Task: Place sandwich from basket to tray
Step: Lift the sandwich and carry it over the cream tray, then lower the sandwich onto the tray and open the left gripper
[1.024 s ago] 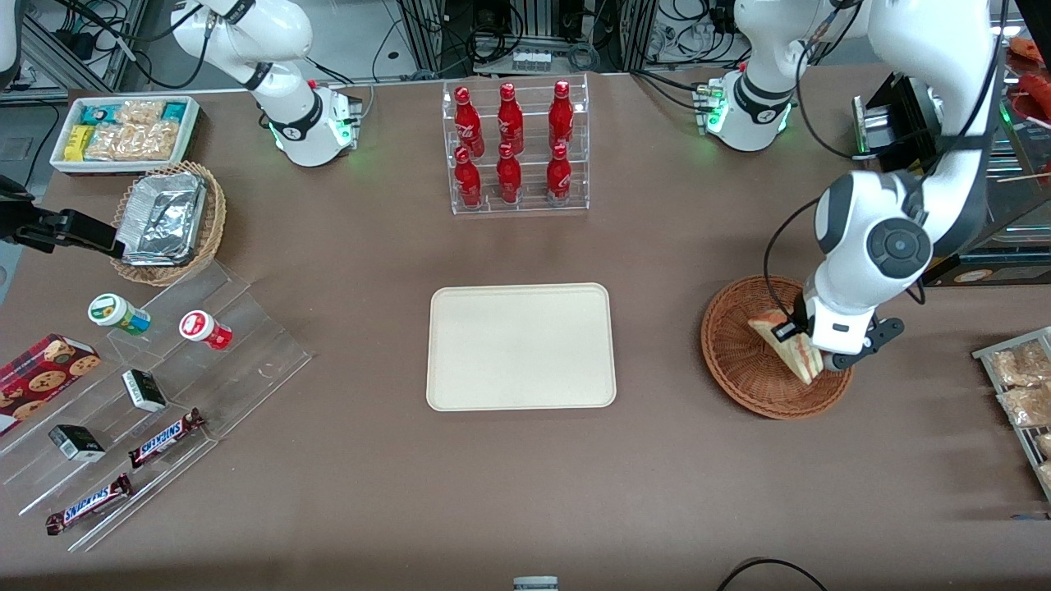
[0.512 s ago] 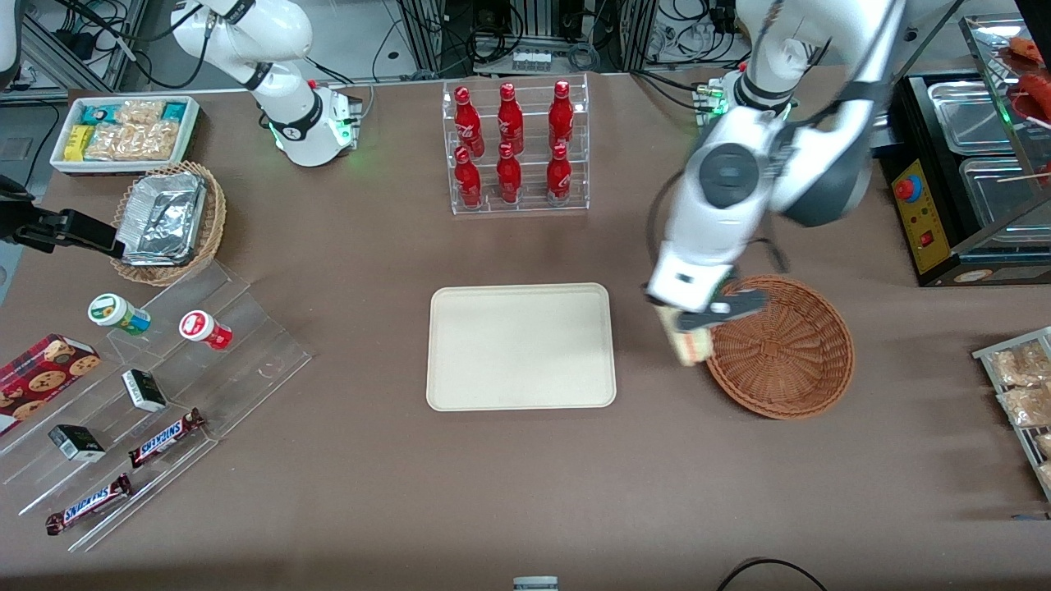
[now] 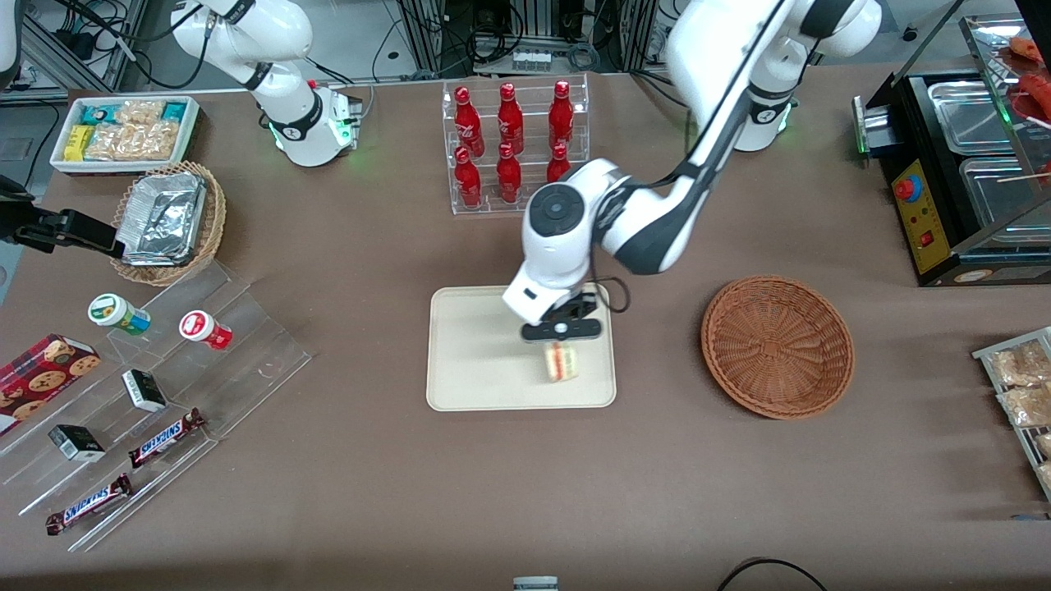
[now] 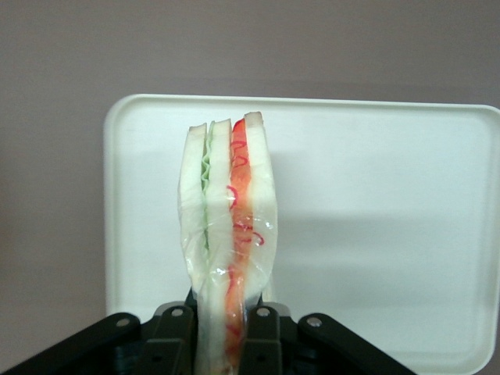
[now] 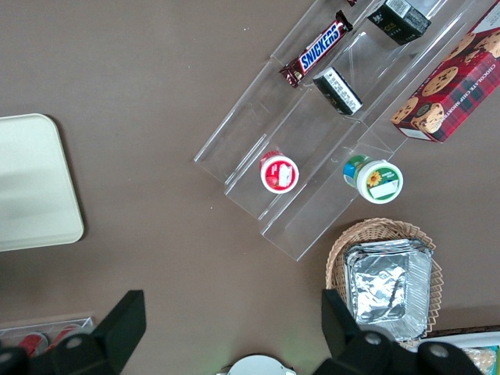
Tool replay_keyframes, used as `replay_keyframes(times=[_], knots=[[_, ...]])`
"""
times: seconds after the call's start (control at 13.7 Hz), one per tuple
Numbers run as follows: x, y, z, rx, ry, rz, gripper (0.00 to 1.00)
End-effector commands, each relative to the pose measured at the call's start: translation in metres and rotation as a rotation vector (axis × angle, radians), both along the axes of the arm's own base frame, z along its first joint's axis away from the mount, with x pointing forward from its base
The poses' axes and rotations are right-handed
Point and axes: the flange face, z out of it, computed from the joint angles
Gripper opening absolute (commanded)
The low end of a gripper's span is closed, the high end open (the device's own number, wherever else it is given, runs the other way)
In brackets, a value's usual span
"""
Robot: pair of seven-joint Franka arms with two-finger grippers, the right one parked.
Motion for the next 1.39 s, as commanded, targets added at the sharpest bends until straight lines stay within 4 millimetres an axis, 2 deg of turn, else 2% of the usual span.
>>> replay_keyframes(times=[0.0,0.15,0.37,0.59,0.66,0.73,0.8,0.95,1.02,1.17,1.32], knots=[[-0.01,-0.035,-0.026,-0.052,-0.051,-0.001,0.22],[-0.017,-0.044,-0.047,-0.062,-0.058,-0.029,0.22],[-0.025,-0.049,-0.065,-0.04,-0.047,-0.06,0.22],[-0.031,-0.052,-0.069,-0.027,-0.034,-0.127,0.22],[-0.033,-0.053,-0.07,-0.027,-0.032,-0.128,0.4],[-0.034,-0.053,-0.071,-0.025,-0.031,-0.132,0.78],[-0.034,-0.054,-0.069,-0.025,-0.034,-0.134,0.99],[-0.032,-0.052,-0.055,-0.014,-0.023,-0.122,0.99],[-0.028,-0.048,-0.036,-0.011,-0.025,-0.111,0.99],[-0.018,-0.032,0.013,-0.006,-0.026,-0.073,0.99],[-0.003,0.004,0.08,0.004,-0.003,0.0,0.99]])
